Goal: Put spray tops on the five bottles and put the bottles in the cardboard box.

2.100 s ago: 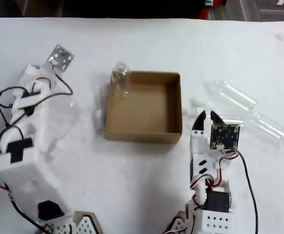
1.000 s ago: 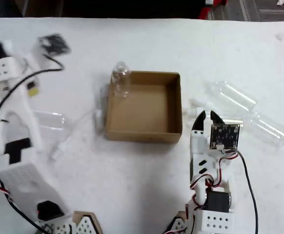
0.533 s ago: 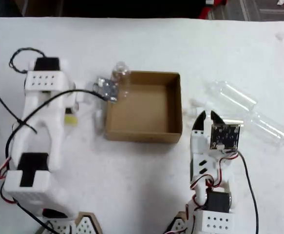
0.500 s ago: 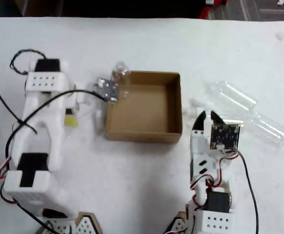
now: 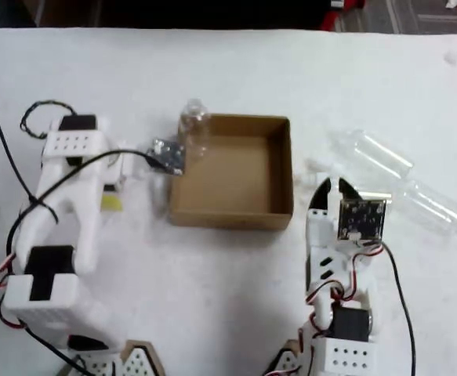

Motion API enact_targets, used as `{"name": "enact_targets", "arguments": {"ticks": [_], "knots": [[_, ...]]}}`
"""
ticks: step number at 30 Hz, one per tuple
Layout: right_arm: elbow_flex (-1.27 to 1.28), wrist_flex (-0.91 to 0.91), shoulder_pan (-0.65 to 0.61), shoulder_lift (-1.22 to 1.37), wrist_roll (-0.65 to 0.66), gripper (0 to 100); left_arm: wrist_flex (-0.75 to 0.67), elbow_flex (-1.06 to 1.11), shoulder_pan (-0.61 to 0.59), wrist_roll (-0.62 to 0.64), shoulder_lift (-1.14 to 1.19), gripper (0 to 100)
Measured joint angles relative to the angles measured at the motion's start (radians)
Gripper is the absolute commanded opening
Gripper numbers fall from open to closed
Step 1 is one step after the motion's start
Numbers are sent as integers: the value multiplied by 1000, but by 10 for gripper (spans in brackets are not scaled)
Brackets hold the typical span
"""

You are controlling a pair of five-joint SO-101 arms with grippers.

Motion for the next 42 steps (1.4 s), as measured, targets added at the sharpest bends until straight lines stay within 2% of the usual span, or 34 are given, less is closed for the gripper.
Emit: {"name": "enact_targets", "arguments": {"ticks": [9, 16, 20, 23, 35, 37, 42], "knots": [[0, 0, 0, 0, 5, 60, -126, 74, -2, 0, 0, 218], [0, 0, 0, 0, 5, 60, -140, 51, -2, 3, 61, 216], [0, 0, 0, 0, 5, 60, -66, -43, -3, 25, 129, 164], [0, 0, 0, 0, 5, 60, -2, -103, -5, 12, 155, 164], [0, 0, 0, 0, 5, 60, 12, -127, -6, 9, 207, 161], [0, 0, 0, 0, 5, 60, 12, -127, -6, 9, 207, 142], [0, 0, 0, 0, 5, 60, 12, -127, -6, 9, 207, 15]]}}
